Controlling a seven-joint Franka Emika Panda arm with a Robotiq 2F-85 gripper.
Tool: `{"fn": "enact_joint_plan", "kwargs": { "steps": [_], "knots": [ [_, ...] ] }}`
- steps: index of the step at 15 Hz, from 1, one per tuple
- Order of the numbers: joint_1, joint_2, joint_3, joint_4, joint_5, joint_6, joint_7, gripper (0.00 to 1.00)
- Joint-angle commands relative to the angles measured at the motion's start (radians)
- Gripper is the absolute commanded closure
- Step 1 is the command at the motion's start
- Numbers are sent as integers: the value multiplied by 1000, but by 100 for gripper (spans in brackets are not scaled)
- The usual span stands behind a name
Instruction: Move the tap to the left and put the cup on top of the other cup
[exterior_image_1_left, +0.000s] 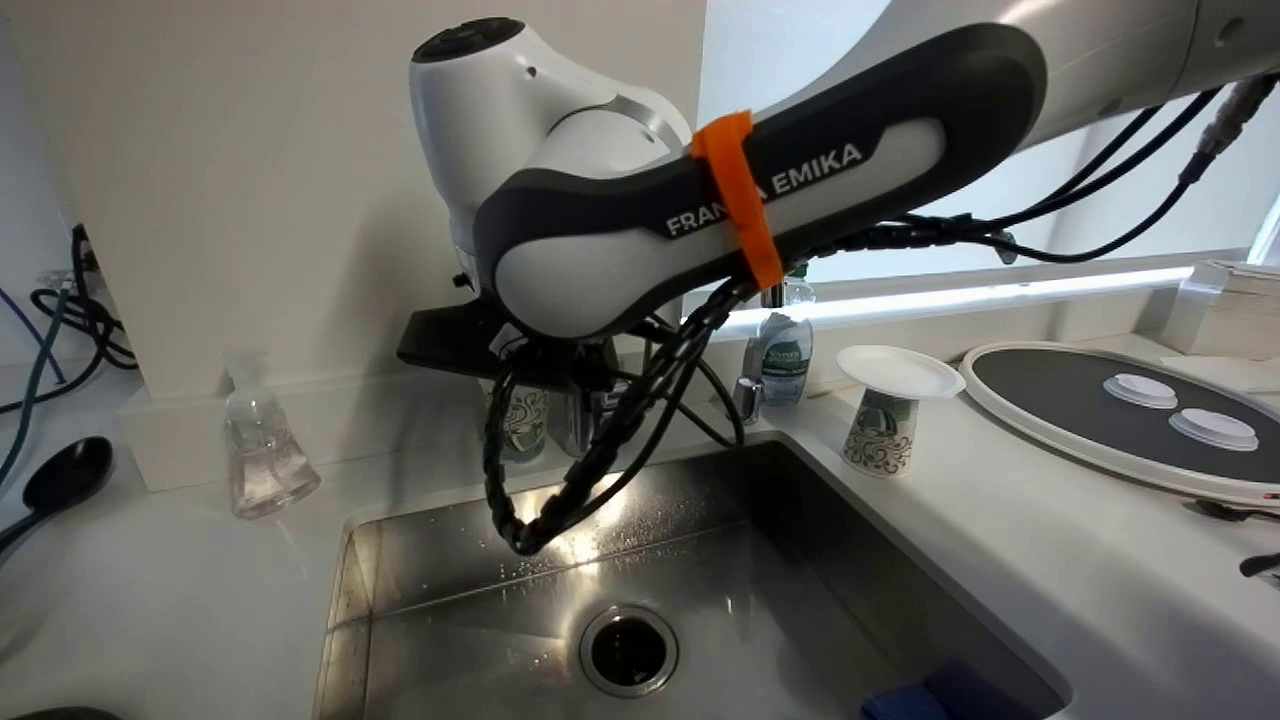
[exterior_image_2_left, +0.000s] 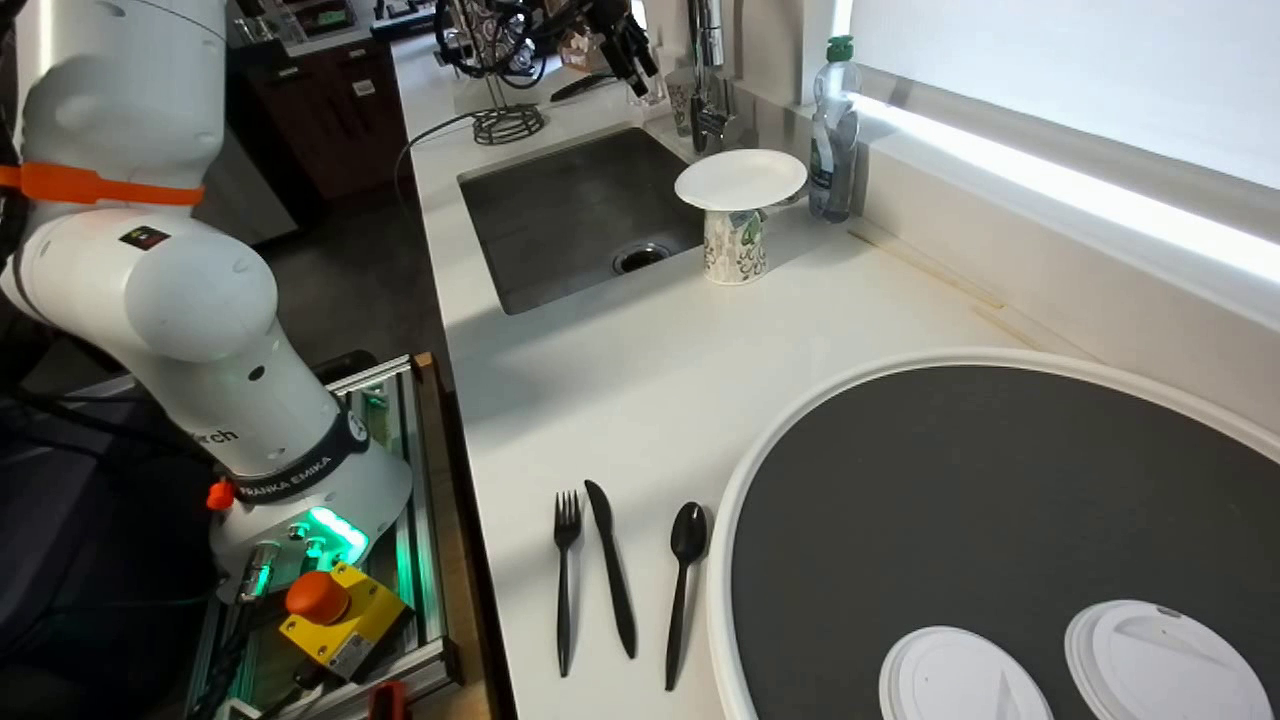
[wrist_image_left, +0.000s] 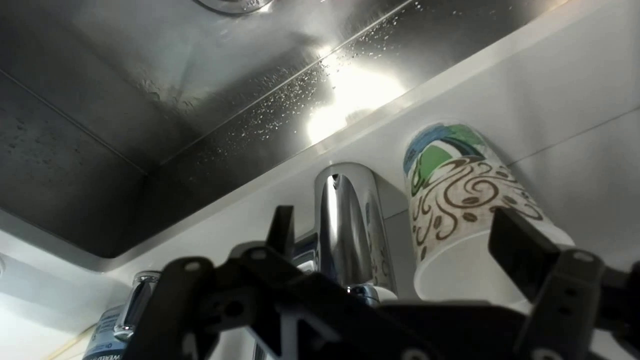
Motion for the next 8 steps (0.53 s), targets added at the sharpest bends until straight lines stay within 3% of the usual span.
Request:
{"fn": "enact_joint_plan", "kwargs": {
  "steps": [1,8],
  "knots": [
    [11,44,-15,55,-8,-12,45,0],
    [13,80,-35,107,-7,-17,98,0]
  ]
}}
